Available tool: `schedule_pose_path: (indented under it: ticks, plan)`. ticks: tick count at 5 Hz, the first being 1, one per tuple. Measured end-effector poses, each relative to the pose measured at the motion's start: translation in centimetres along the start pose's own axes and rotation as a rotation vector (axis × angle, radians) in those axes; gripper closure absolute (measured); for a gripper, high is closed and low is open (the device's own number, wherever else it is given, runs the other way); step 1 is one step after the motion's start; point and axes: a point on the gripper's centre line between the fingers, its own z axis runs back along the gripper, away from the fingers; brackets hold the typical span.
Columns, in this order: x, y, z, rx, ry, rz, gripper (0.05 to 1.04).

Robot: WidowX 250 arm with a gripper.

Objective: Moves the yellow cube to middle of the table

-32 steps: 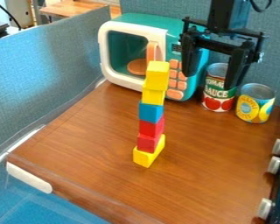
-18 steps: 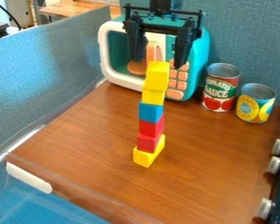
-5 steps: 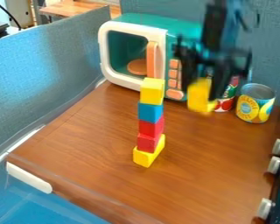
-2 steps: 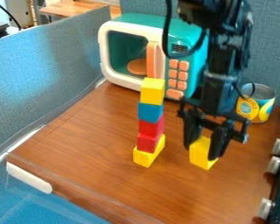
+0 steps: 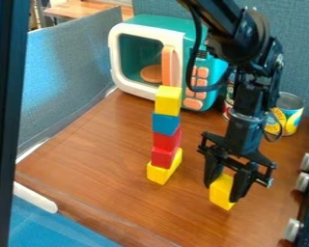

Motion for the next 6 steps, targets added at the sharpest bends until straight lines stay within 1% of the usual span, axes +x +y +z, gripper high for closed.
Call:
schedule_pose_path:
  ticks: [1, 2, 3, 4, 5, 6]
  plan:
    - [0.1, -0.1, -0.2, 0.002, -0.001, 0.012, 0.446]
    - [0.0, -0.2, -0.1, -0.008, 0.004, 0.016, 0.173]
    - [-0.3, -0.2, 1.7, -0.003, -0.048, 0.041, 0.077]
    - [-0.9, -0.5, 6.6, -0.004, -0.146, 0.002, 0.082]
    - [-1.4, -0.5, 10.7, 0.005, -0.236, 0.023, 0.083]
    - [-2.6, -0.7, 13.7, -0.026, -0.287, -0.004, 0.083]
